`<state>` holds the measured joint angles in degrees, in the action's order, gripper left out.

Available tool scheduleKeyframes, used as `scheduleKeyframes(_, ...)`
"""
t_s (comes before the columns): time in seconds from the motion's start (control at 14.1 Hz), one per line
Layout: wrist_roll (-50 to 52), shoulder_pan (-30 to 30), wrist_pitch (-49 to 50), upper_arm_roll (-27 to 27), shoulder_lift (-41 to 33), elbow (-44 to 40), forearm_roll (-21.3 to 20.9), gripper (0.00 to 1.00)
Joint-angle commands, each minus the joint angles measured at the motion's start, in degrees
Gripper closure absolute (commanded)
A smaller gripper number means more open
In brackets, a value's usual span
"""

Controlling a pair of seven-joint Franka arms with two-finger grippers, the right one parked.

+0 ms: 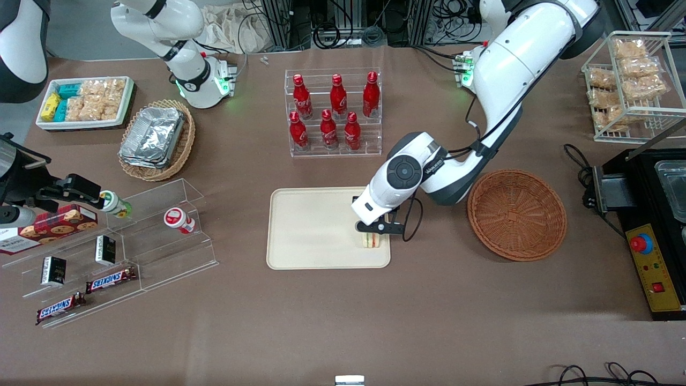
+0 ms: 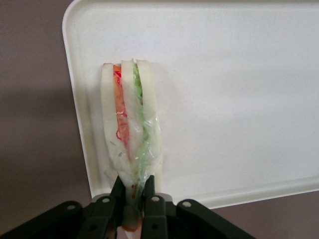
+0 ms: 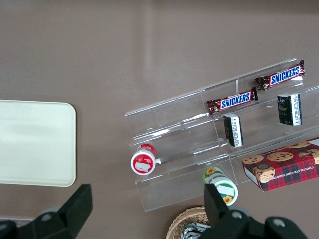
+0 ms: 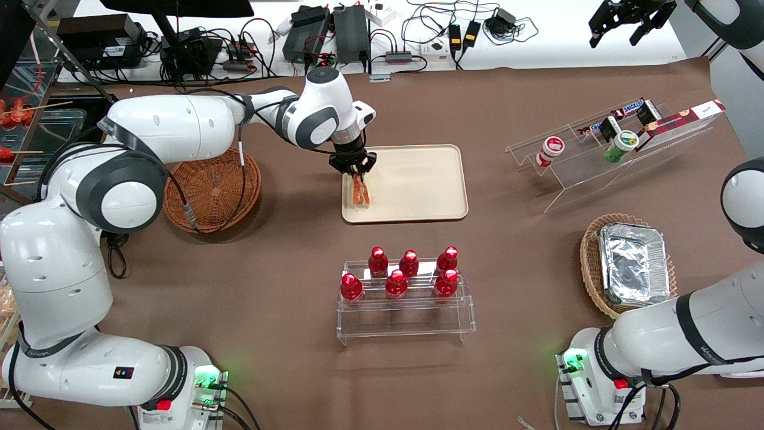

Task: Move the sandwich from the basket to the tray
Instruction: 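Lower the sandwich onto the tray and open the left gripper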

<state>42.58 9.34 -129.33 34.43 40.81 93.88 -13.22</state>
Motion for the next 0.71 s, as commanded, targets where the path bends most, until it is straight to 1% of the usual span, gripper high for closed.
scheduleKeyframes(0.0, 5.47, 0.59, -0.14, 0.02, 0.67, -1.42, -3.20, 0.00)
scheduleKeyframes(0.14, 6.72, 0.07, 1.61, 0.11, -0.29, -1.24, -3.39, 0.00)
scheduleKeyframes(0.28, 6.46, -0.54, 6.78, 0.20, -3.53, -1.42, -2.43, 0.00)
scheduleKeyframes(0.43, 5.41, -3.17, 13.37, 0.99, -7.13, -1.33, -2.16, 0.00)
scheduleKeyframes(0.5, 3.40, -4.66, 17.06, 2.21, -9.24, -1.33, -0.85, 0.00)
scheduleKeyframes(0.64, -3.87, -8.09, 23.22, 2.57, -13.46, -1.24, 3.10, 0.00)
